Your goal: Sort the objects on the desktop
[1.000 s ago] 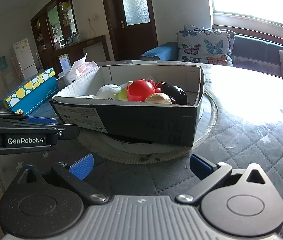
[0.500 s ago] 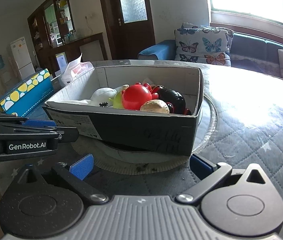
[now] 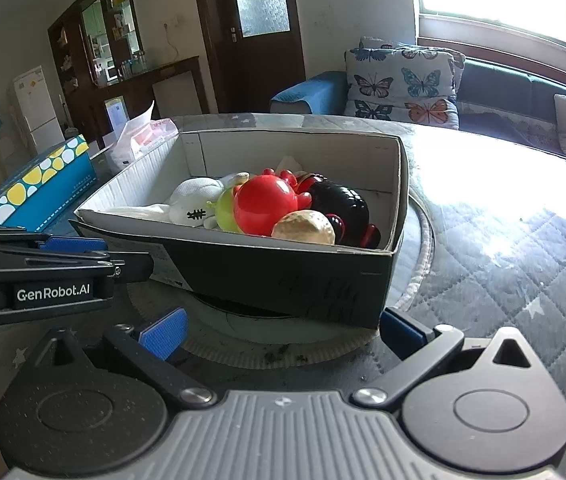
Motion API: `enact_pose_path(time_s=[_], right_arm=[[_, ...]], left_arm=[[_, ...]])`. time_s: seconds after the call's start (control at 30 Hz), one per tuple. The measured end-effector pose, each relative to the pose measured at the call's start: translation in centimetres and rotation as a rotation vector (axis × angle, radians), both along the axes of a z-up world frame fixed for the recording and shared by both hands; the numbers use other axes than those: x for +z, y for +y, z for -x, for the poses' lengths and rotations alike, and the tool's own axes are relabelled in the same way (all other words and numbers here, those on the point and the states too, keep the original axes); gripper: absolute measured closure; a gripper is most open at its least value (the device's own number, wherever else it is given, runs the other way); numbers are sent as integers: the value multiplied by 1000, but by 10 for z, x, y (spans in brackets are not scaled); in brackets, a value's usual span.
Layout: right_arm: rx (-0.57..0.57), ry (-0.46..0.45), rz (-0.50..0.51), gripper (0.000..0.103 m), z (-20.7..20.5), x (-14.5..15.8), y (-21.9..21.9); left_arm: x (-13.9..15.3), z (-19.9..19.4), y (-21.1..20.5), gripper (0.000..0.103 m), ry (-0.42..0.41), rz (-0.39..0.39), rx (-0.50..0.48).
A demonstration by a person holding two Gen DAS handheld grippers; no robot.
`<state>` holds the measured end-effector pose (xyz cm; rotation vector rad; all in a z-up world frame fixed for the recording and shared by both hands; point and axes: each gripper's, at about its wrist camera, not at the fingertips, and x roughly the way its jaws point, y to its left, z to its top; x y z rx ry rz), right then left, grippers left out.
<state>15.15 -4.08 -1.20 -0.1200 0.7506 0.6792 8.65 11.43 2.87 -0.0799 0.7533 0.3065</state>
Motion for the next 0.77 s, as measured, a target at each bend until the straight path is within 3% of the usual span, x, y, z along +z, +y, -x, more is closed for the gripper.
enact_pose_path(time_s=[0.77], right_arm=[[-4, 40, 26, 0, -17, -6, 8]], left_arm=[[-8, -17, 7, 61, 37, 26, 2]])
